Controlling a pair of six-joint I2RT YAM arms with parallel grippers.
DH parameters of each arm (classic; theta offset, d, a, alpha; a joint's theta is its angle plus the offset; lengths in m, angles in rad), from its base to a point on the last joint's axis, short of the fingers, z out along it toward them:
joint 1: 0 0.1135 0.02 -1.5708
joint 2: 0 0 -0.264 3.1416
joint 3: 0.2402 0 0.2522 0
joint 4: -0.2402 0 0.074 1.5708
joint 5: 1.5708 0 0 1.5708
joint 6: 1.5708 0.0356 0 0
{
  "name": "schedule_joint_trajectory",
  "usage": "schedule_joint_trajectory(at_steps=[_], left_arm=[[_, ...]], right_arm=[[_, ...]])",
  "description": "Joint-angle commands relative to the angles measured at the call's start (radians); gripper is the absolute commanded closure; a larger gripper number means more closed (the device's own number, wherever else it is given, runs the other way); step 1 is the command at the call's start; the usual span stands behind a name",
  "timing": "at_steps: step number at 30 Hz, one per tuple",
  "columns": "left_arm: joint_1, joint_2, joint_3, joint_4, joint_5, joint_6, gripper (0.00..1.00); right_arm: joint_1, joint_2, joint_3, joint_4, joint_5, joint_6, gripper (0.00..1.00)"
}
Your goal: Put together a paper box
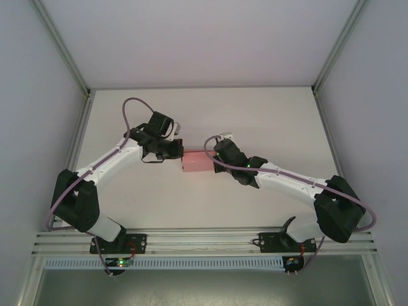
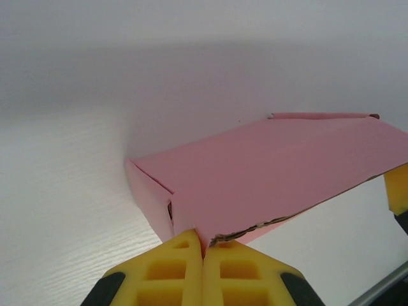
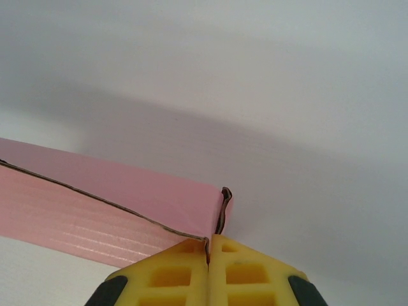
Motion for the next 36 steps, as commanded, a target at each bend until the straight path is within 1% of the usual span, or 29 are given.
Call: schedule_joint_trajectory(at_steps=[1,4,5,7,10,15,17,19,21,24,26,29,32,34,36], left_arm=[[0.028,0.005,0.032,-0.014,0.083,-0.056,1.00],[0.046,0.014,0.033,-0.009,0.127,-0.086,1.00],[0.053,0.019,0.044,-0.027,0.107,-0.092,1.00],[0.063,0.024,0.040,-0.014,0.129,-0.093,1.00],[0.063,0.036,0.040,-0.038,0.107,-0.054,1.00],[0.031,0.040,0.014,-0.055,0.006,0.047,1.00],[-0.008,0.037,-0.004,-0.059,-0.084,0.096,1.00],[-0.049,0.035,-0.036,-0.052,-0.182,0.116,1.00],[-0.070,0.028,-0.092,-0.004,-0.192,0.118,1.00],[-0.075,0.009,-0.195,0.096,-0.191,0.088,1.00],[-0.081,-0.005,-0.248,0.141,-0.209,0.071,1.00],[-0.120,-0.022,-0.307,0.193,-0.260,0.069,1.00],[-0.159,-0.008,-0.335,0.238,-0.281,0.076,1.00],[-0.163,0.004,-0.330,0.238,-0.277,0.070,1.00],[-0.169,-0.007,-0.324,0.226,-0.303,0.058,1.00]], right_arm=[[0.010,0.035,-0.019,-0.134,-0.009,-0.012,1.00],[0.009,0.031,-0.026,-0.133,-0.003,-0.007,1.00],[0.010,0.032,-0.026,-0.133,-0.004,-0.007,1.00],[0.009,0.034,-0.025,-0.131,-0.008,-0.006,1.00],[0.009,0.037,-0.025,-0.130,-0.009,-0.007,1.00],[0.009,0.043,-0.028,-0.114,-0.008,-0.007,1.00],[0.010,0.039,-0.035,-0.100,-0.002,-0.008,1.00],[0.010,0.028,-0.057,-0.061,0.004,-0.019,1.00],[0.013,0.013,-0.088,-0.003,0.000,-0.038,1.00],[0.015,-0.007,-0.131,0.061,-0.007,-0.057,1.00],[0.019,-0.019,-0.145,0.076,-0.004,-0.069,1.00],[0.024,-0.031,-0.168,0.101,-0.009,-0.084,1.00],[0.025,-0.032,-0.186,0.126,-0.034,-0.091,1.00],[0.026,-0.034,-0.191,0.138,-0.053,-0.083,1.00],[0.026,-0.045,-0.189,0.145,-0.070,-0.078,1.00]])
